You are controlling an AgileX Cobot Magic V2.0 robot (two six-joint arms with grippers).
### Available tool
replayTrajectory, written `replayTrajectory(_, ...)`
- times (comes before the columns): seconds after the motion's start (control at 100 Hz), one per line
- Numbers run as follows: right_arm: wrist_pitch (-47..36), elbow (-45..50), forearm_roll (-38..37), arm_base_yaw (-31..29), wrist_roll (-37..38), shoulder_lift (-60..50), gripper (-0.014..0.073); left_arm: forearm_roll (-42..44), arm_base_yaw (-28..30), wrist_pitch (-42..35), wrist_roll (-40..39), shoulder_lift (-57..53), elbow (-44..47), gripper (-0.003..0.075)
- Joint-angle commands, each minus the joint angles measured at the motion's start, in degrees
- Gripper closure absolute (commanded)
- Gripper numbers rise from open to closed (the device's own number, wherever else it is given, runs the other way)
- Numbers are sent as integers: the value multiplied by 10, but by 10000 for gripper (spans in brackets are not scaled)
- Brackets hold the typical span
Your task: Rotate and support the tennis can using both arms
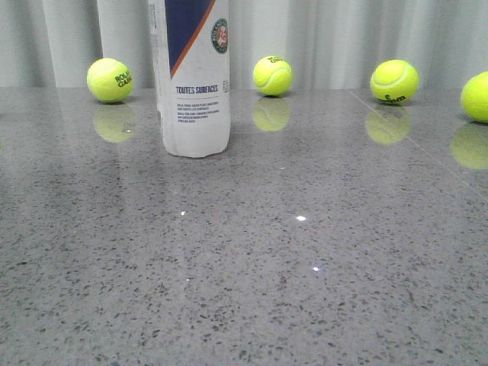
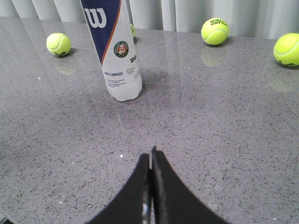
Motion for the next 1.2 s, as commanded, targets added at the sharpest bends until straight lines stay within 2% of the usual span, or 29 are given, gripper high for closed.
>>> replayTrajectory(0.0,-46,-14,-3,1,-2,7,655,-12,-2,-100,-30,-53,39,739)
replayTrajectory(0.16,-46,-14,-3,1,-2,7,655,-13,-2,-185,-63,-126,152,739)
replayTrajectory(0.29,-46,-14,-3,1,-2,7,655,-13,-2,-209,-94,-181,221,739)
replayTrajectory(0.48,-46,-14,-3,1,-2,7,655,-52,8,-250,-94,-253,312,739)
replayTrajectory(0.73,-46,-14,-3,1,-2,7,655,-136,101,-266,-94,-328,415,739)
replayTrajectory(0.88,-46,-14,-3,1,-2,7,655,-143,159,-260,-94,-366,468,739)
replayTrajectory(1.02,-46,-14,-3,1,-2,7,655,-142,211,-301,-93,-395,518,739)
replayTrajectory(1.19,-46,-14,-3,1,-2,7,655,-141,243,-347,-93,-429,575,739)
